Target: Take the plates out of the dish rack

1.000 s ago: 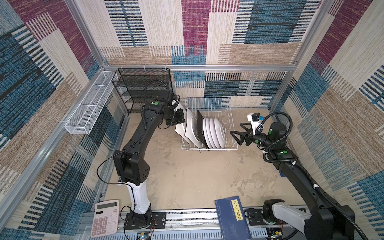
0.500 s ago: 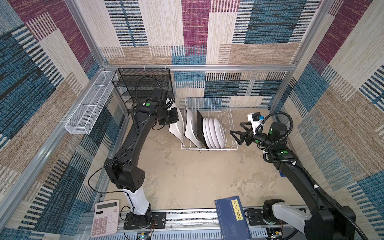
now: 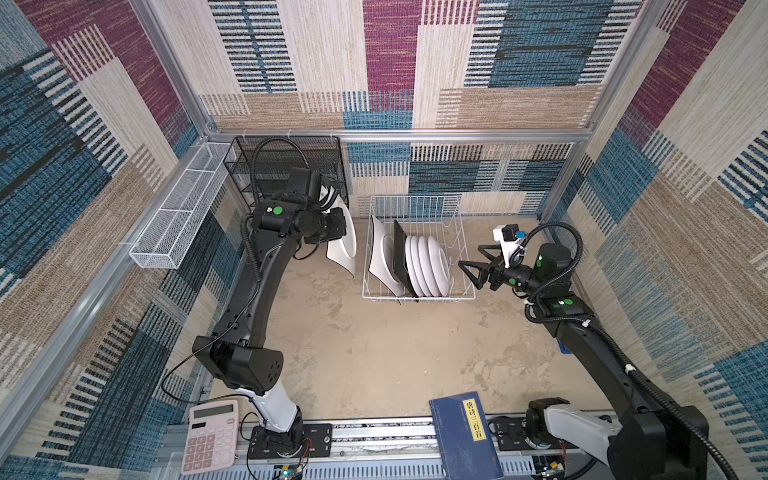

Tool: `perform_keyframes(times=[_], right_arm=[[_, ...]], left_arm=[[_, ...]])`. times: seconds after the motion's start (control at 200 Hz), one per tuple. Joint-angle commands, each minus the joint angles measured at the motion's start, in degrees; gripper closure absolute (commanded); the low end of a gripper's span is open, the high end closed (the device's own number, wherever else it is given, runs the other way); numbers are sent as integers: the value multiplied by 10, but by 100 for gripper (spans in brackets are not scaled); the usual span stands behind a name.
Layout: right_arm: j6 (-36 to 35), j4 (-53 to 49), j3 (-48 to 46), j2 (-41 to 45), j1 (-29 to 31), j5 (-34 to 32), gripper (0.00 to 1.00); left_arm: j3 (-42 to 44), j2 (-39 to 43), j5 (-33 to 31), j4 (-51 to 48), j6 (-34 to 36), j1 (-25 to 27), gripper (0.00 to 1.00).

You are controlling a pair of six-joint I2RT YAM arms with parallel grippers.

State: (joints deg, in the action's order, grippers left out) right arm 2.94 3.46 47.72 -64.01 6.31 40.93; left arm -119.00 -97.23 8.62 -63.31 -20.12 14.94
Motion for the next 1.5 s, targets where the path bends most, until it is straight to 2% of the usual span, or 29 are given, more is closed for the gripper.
perform_keyframes(times=[0.0,0.145,0.501,0.731,0.947,1.082,1.207,1.322,1.493], right_arm=[[12,16,6,-3,0,1,1],[21,25,8,-5,0,6,1],[90,21,44,-14,1,15,1],[176,14,83,-28,1,22,1],[273,-2,132,-53,1,31,1],[326,5,157,-69,1,50,1],[351,-6,181,-86,1,58,1],[359,-19,195,-97,1,62,1],[369,-38,209,-116,2,69,5]], left_arm=[[-14,21,-24,43,47,0,100],[3,52,29,78,108,6,100],[120,150,13,218,211,34,100],[220,213,-41,322,331,76,100],[338,266,-99,455,497,133,100],[371,272,-160,499,587,170,100],[399,262,-218,537,681,204,100],[447,256,-271,616,774,236,100],[497,249,-304,715,876,268,100]])
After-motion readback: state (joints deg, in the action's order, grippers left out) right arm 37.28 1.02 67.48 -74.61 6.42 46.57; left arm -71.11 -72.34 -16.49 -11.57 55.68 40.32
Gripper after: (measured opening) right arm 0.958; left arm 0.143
